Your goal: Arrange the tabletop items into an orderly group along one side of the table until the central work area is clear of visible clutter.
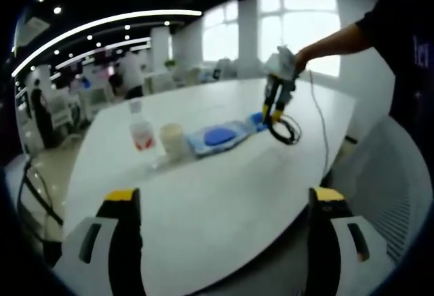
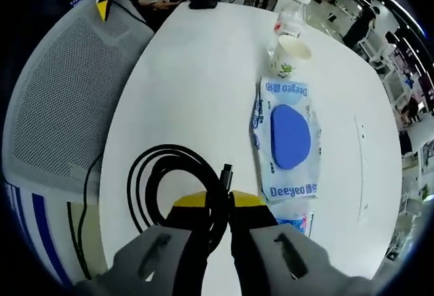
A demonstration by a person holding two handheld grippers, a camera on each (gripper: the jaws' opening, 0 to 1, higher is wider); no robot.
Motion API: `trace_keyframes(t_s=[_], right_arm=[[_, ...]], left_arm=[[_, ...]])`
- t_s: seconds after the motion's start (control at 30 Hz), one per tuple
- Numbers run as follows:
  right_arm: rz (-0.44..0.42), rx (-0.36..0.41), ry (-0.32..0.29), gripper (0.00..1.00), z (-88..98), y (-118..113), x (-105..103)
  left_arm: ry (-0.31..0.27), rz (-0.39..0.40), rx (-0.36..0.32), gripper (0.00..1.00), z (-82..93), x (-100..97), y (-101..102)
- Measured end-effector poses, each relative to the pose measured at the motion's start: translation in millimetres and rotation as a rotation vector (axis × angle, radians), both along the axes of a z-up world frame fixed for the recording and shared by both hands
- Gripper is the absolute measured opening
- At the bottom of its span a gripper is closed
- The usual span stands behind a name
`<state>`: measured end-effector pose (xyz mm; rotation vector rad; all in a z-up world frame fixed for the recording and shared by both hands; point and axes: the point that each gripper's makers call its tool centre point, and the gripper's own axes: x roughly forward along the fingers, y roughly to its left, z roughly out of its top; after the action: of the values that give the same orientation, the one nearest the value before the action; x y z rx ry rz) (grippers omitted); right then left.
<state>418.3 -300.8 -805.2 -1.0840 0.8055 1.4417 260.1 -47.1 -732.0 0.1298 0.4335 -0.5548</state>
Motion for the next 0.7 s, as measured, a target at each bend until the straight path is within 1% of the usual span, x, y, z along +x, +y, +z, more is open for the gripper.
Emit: trace_keyframes(t_s=[0.1,0.2,0.37,0.5,0.7], right_arm=[[-0.021,-0.006,-0.001,0.08,-5.1,-8,2],[-0.055,-0.01,-0.016,0.08,-13.2,-18,8],[-0.086,-0.011,-0.021,0.08,-23.4,-28,11],[-0.111,0.0,-0.031,0.08,-29.3,-29,16],[-0.126,0.013,-0.048,0.09,-36.0,-26,23]], left_arm=[[0.003,0.001,0.003,1.0,-0.9,-0.1,0],[0.004,0.003,0.005,1.0,-1.3,0.0,1],[0.006,0.006,0.008,1.0,-1.8,0.0,1],[0.011,0.006,0.013,1.0,-2.5,-0.6,1],[0.02,0.008,0.018,0.99,-3.8,-1.2,1]])
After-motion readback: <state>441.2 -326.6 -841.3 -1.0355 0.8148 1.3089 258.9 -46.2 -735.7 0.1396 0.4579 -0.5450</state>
